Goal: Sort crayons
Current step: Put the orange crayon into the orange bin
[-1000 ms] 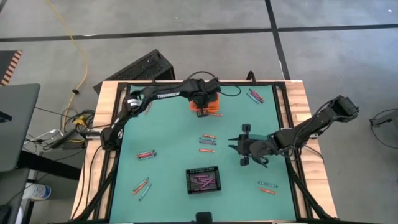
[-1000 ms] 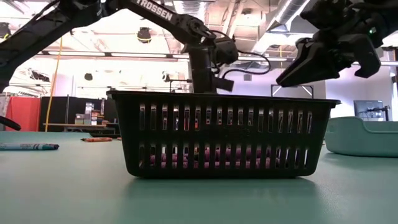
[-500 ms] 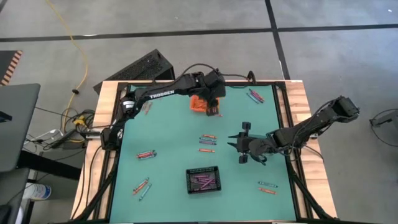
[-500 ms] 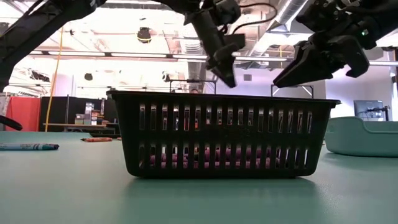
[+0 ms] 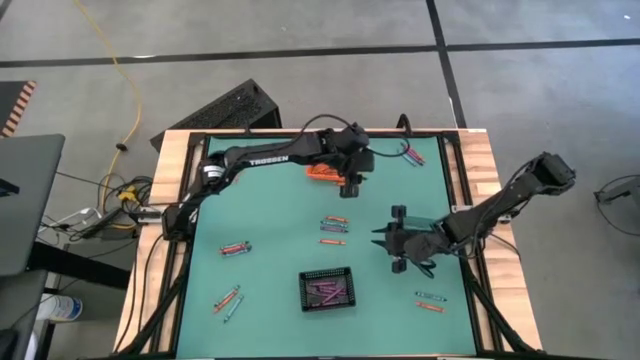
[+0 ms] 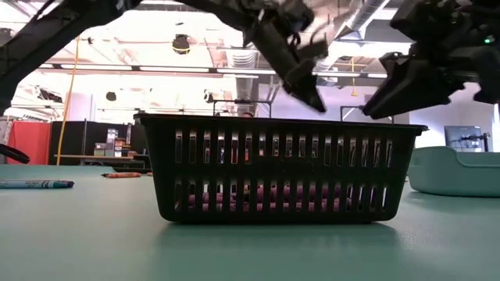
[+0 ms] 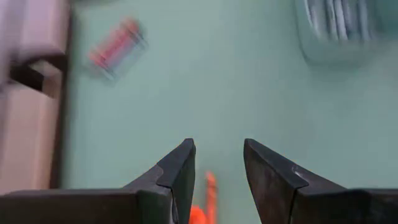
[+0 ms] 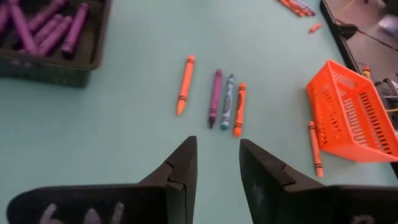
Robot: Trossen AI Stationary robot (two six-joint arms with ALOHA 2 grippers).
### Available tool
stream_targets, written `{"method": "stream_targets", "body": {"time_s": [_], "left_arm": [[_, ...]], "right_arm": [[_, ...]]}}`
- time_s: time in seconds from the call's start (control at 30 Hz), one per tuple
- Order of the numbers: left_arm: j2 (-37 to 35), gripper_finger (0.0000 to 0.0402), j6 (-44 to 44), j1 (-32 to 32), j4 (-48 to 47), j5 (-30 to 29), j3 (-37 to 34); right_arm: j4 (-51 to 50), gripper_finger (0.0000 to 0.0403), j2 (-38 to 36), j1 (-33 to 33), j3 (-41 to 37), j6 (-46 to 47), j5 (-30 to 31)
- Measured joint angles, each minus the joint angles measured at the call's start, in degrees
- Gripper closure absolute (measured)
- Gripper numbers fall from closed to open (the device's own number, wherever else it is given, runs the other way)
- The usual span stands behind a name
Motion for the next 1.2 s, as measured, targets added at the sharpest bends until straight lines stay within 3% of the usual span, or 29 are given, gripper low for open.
{"method": "stream_targets", "body": {"time_s": [0.43, 0.73, 0.93, 1.2], "left_arm": [[5.87, 0.0276, 4.97, 3.47, 1.00, 6.67, 0.15], [8.72, 0.0283, 6.82, 1.40, 2.18, 3.25, 3.24], [12.55, 0.0284, 6.32, 1.09, -3.95, -0.53, 15.71], [13.48, 0.0284, 4.29, 2.18, -8.99, 0.75, 12.32]], "right_arm": [[-0.08, 0.0285, -0.04, 0.62, 0.02, -0.48, 1.19], [0.22, 0.0285, -0.04, -1.19, 0.02, -1.11, 1.24], [0.52, 0.0285, -0.03, -3.13, 0.02, -2.39, 1.23], [0.68, 0.0285, -0.04, -4.72, 0.00, -2.80, 1.13]]}}
